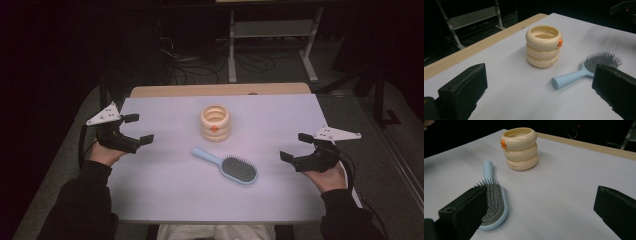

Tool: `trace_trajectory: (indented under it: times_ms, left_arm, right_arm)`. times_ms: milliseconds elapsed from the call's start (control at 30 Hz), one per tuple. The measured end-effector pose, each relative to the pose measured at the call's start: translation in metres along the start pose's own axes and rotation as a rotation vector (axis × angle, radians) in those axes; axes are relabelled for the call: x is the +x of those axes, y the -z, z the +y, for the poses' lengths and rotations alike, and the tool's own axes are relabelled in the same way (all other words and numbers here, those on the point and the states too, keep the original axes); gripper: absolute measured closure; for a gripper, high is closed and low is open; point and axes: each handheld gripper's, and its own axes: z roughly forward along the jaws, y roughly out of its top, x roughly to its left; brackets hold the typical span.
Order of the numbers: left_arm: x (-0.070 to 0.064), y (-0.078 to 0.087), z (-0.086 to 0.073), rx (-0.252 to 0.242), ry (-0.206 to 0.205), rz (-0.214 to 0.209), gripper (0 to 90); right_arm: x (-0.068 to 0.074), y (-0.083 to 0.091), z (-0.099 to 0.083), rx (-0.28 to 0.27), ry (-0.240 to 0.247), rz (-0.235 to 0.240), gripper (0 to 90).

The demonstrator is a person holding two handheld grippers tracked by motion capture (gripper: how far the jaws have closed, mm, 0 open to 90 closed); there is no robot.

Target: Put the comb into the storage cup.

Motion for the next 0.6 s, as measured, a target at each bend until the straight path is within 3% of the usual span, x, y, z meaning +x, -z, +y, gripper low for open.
trace_trajectory:
  times_ms: [600]
  left_arm:
    - [-0.003,-0.024,0.013,0.042,-0.020,-0.050,0.0]
  right_arm:
    - [0.001,-0.001,0.000,0.015,-0.002,0.008,0.0]
